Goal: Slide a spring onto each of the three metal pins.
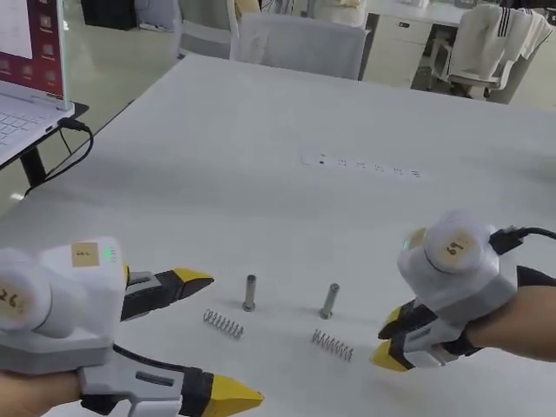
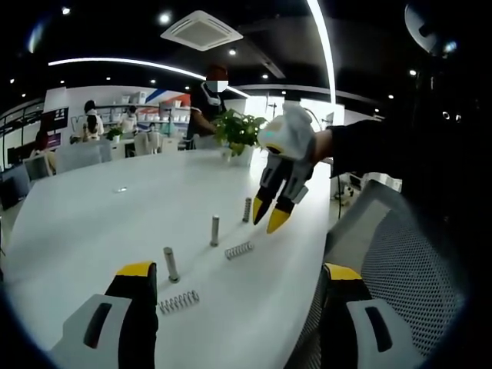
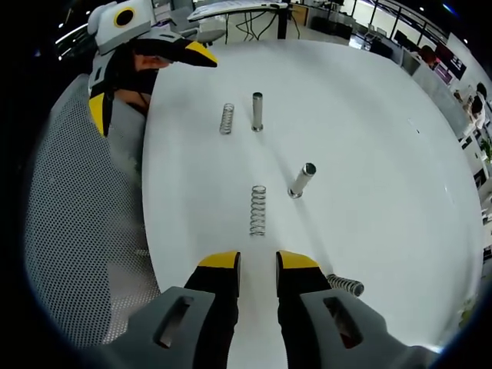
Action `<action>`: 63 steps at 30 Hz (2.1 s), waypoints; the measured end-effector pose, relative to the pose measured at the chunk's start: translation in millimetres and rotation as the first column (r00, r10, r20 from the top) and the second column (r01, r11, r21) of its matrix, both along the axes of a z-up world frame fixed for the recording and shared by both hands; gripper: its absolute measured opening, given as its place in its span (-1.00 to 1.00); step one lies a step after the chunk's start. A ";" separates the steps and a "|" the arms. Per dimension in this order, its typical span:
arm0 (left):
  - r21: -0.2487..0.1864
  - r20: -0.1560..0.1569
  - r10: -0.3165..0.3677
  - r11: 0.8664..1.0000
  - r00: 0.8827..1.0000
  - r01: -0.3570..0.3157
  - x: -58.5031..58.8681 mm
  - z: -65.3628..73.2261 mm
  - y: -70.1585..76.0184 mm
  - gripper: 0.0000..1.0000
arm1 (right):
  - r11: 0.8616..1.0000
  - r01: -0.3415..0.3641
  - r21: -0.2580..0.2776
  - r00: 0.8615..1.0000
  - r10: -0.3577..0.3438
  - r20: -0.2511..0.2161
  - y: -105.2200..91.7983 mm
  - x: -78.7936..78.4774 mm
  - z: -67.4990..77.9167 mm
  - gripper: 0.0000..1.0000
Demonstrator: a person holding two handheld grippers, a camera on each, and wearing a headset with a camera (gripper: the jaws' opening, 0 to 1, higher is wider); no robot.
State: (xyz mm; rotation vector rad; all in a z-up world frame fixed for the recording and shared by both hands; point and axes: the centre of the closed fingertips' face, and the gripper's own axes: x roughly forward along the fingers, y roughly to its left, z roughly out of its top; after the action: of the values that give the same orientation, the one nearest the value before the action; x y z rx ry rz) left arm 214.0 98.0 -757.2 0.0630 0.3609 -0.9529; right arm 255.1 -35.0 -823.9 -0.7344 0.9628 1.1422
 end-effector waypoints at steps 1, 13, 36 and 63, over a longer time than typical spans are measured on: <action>0.000 -0.001 0.000 1.000 1.000 0.000 -0.4 0.0 0.0 0.69 | 1.000 -0.003 0.003 1.000 0.003 -0.004 3.2 -0.1 -1.2 -0.66; -0.001 -0.007 0.004 1.000 1.000 -0.004 -1.3 -1.4 -0.4 0.67 | 1.000 -0.029 -0.013 0.999 0.028 -0.021 18.4 5.5 -17.6 -0.70; -0.004 -0.020 -0.008 1.000 1.000 0.008 -2.7 -4.0 -3.7 0.62 | 0.995 -0.062 -0.083 0.998 0.061 -0.011 21.9 5.8 -35.7 -0.77; -0.002 -0.019 -0.048 0.999 0.999 0.048 -4.4 -2.6 -11.0 0.42 | 0.987 -0.158 -0.023 0.987 0.157 -0.019 33.8 -18.5 7.3 -0.84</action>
State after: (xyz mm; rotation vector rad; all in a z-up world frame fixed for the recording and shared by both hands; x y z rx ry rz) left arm 209.6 87.0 -759.8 0.0617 0.3778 -1.0014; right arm 236.6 -1.2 -816.6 -0.8335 0.9479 1.2780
